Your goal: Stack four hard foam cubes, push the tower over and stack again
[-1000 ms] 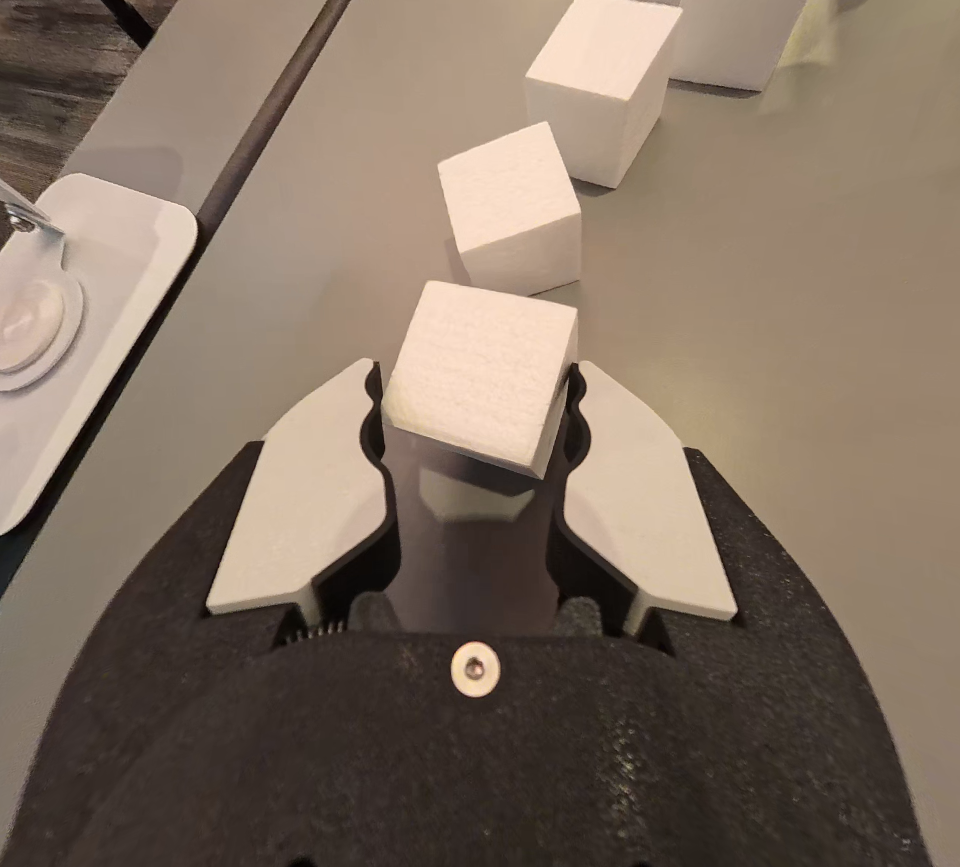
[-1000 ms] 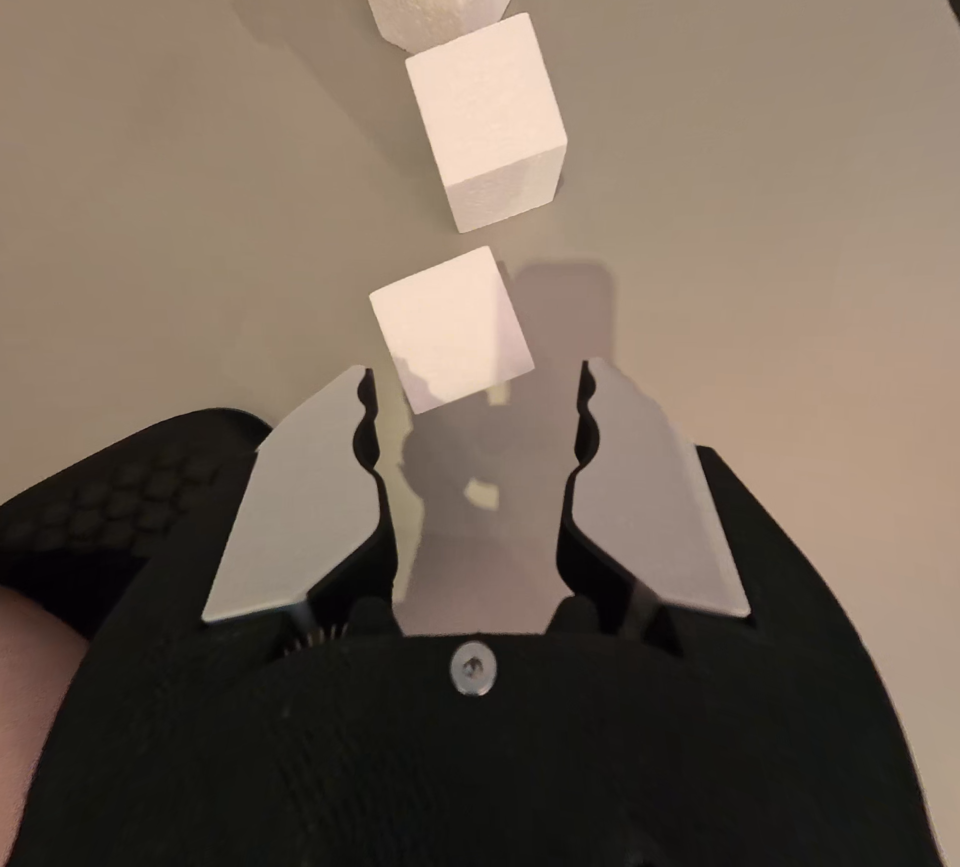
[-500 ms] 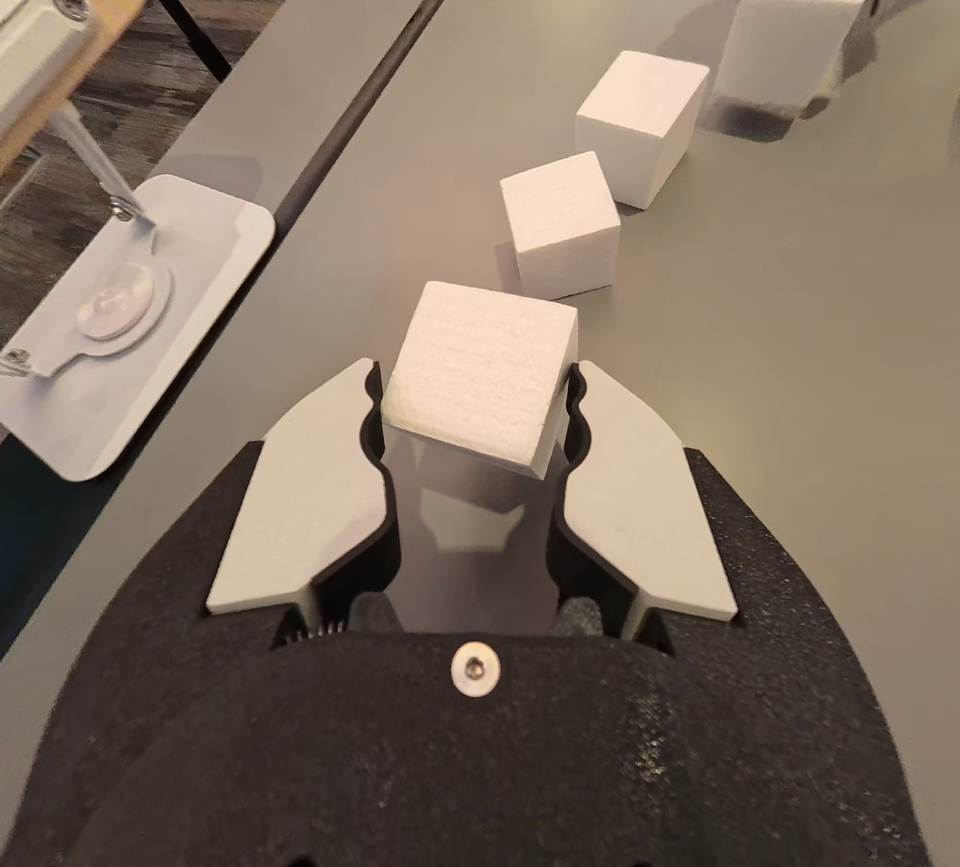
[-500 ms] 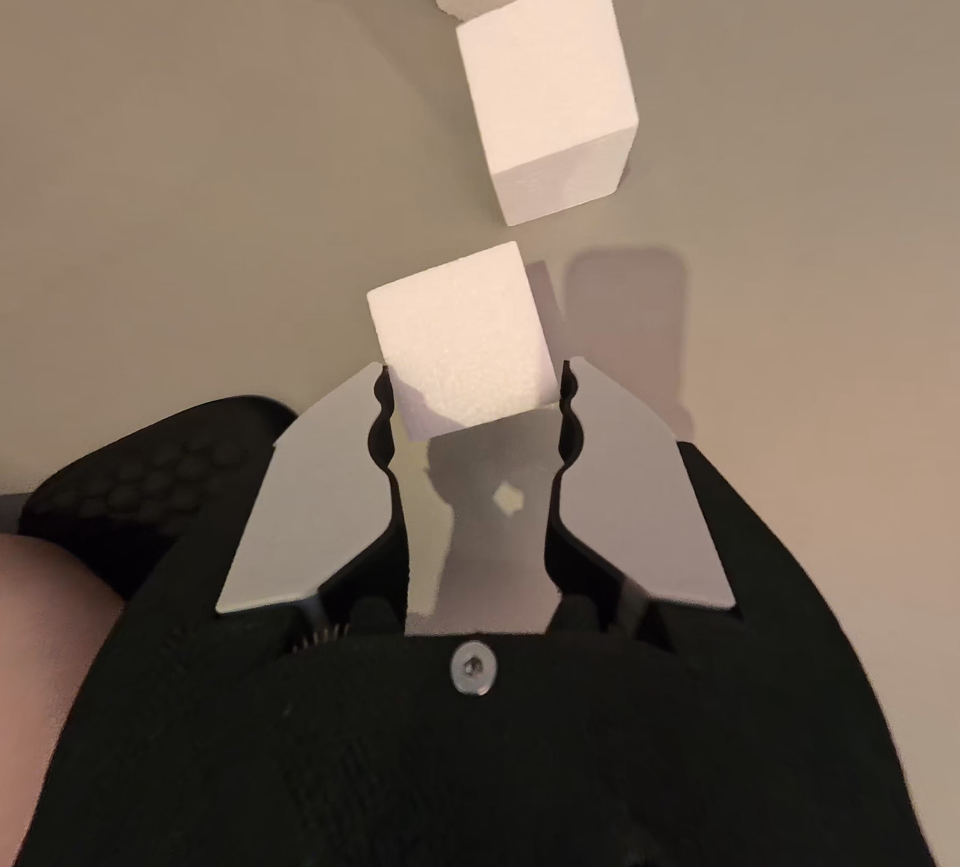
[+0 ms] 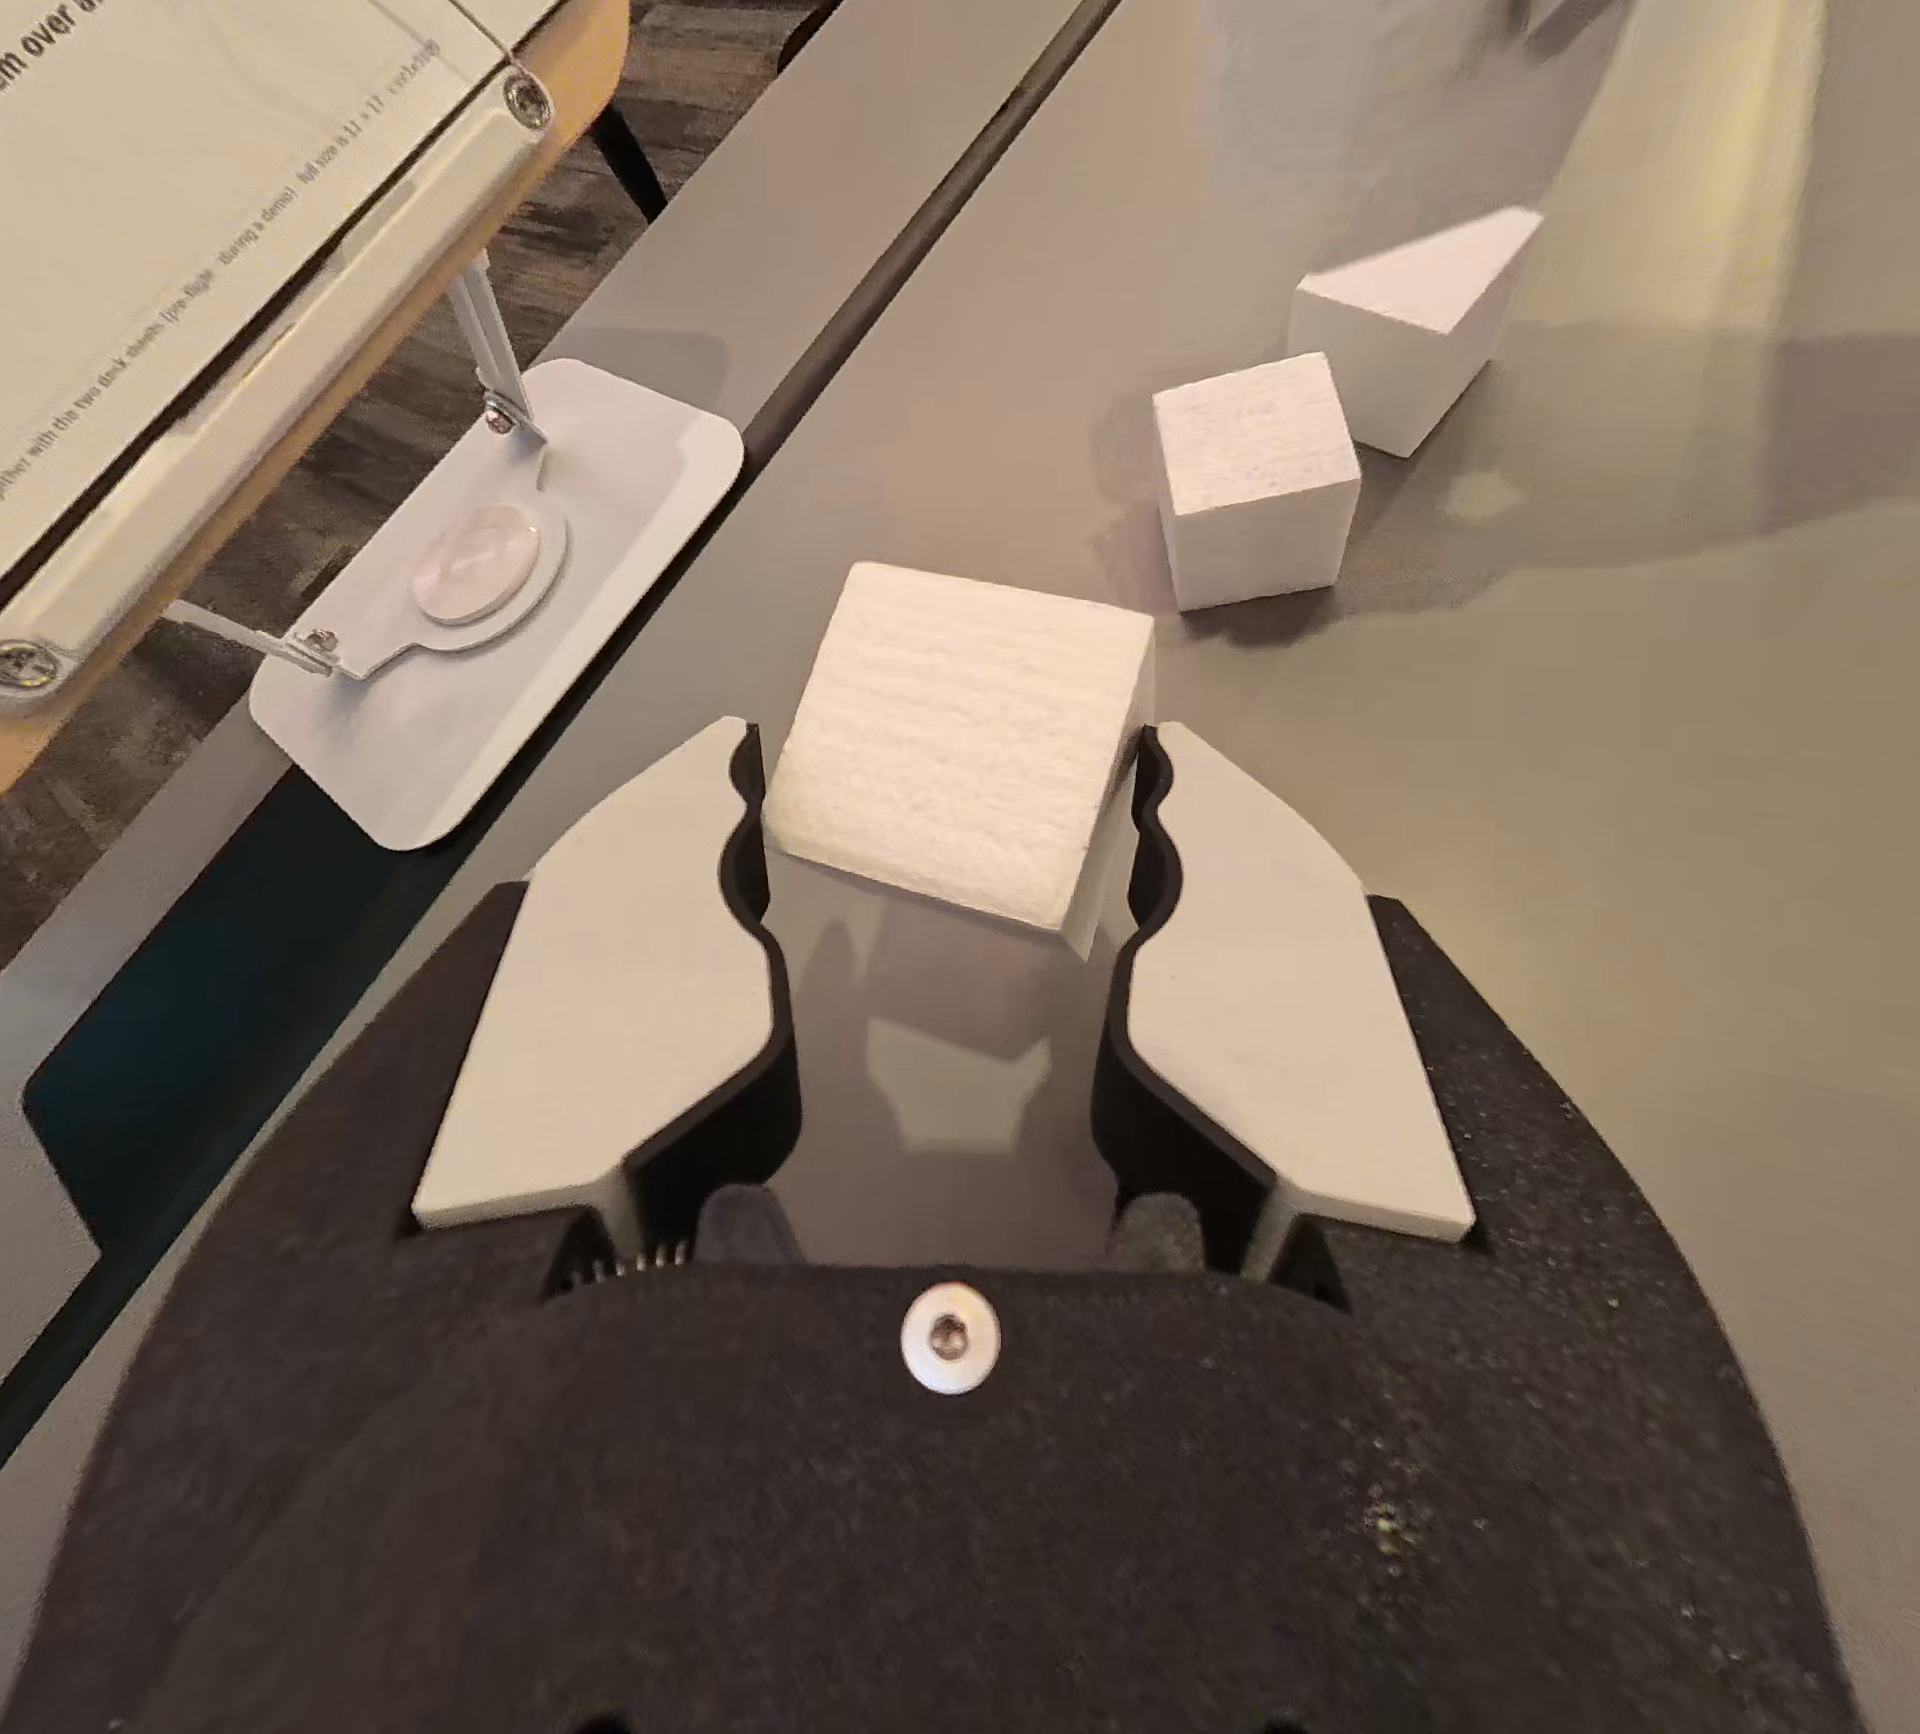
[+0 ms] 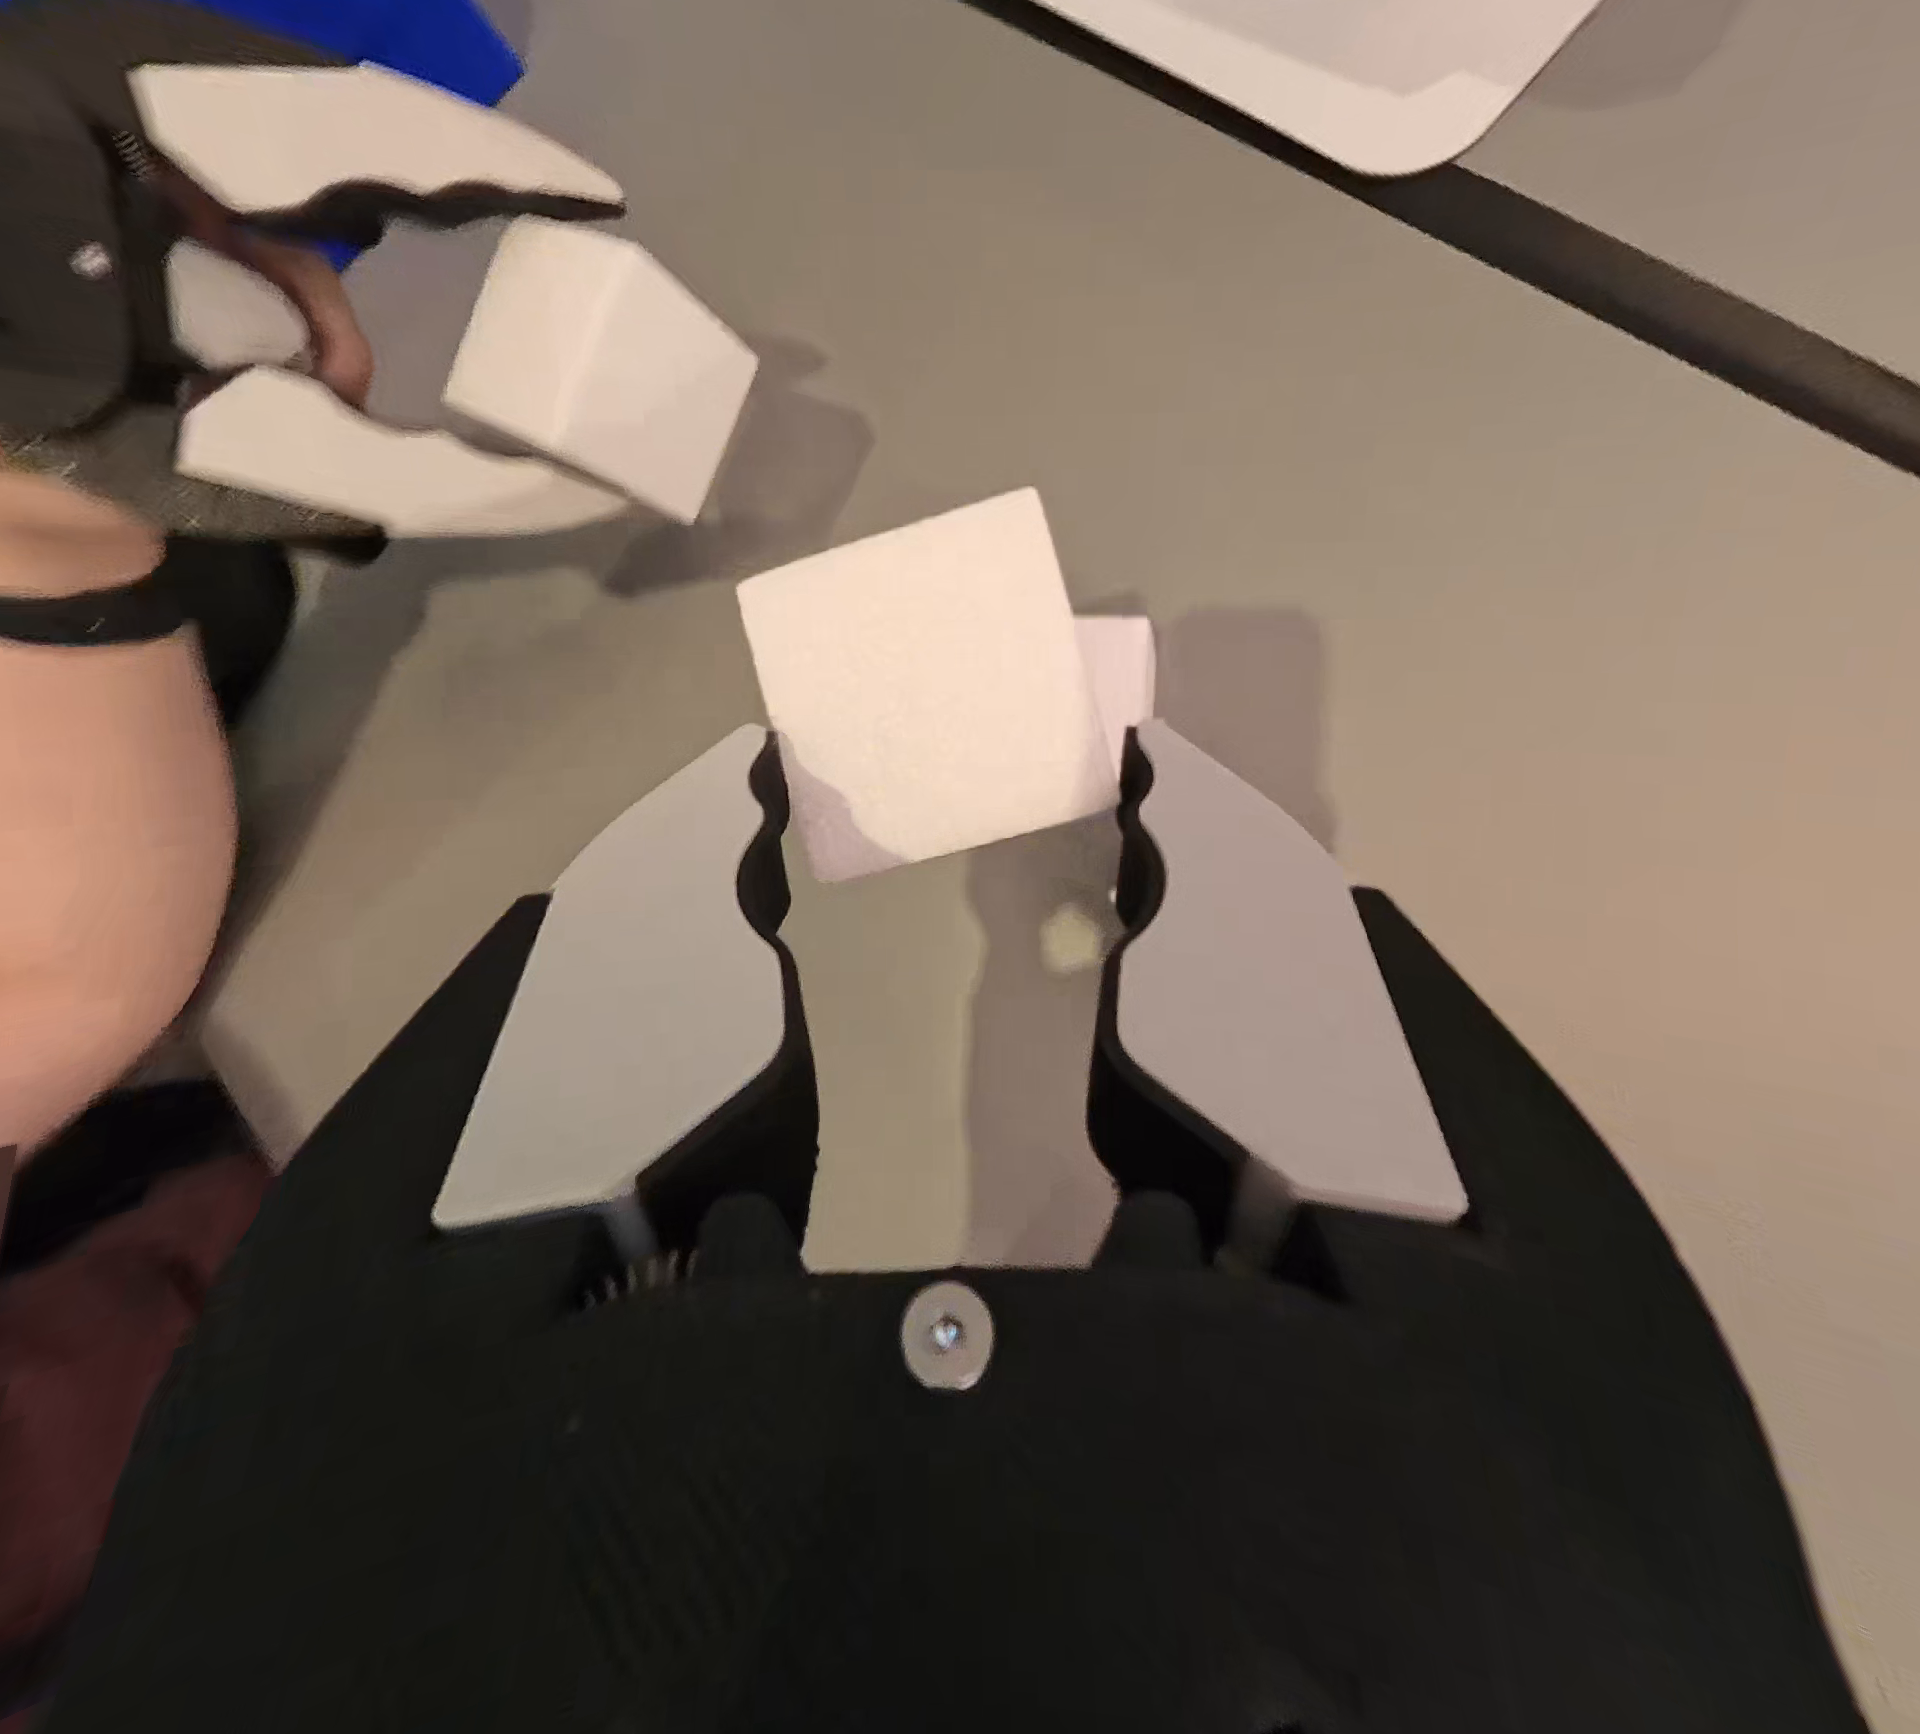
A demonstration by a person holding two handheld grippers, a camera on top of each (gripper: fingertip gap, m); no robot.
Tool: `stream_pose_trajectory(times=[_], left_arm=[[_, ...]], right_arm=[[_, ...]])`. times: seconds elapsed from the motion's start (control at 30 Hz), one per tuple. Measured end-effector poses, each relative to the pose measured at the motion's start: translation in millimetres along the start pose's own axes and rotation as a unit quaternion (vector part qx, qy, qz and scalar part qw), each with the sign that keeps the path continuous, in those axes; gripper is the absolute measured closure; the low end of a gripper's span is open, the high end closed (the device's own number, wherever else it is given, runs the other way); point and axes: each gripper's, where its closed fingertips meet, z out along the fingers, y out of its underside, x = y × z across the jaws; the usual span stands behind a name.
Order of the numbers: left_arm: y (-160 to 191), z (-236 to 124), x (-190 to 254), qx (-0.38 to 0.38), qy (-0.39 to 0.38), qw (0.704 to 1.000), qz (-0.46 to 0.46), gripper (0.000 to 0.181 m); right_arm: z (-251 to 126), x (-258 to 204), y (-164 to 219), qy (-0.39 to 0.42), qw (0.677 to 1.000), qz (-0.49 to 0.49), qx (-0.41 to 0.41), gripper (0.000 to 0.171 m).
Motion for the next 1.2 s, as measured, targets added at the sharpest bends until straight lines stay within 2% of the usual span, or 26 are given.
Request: stream_pose_trajectory(times=[0.1,0.2,0.4,1.2], left_arm=[[2,-3,-4,0.001,-0.005,1.0,-0.003,0.113],[3,-5,-8,0.001,-0.008,1.0,-0.01,0.113],[4,-5,-9,-0.002,-0.008,1.0,-0.01,0.113],[6,-2,-4,-0.011,-0.002,1.0,-0.001,0.113]], right_arm=[[20,5,-6,0.058,0.998,0.011,0.011,0.109],[33,12,3,0.096,0.995,0.024,-0.014,0.109],[47,20,13,0.142,0.989,0.032,-0.04,0.109],[58,23,24,0.16,0.983,0.067,-0.059,0.108]])
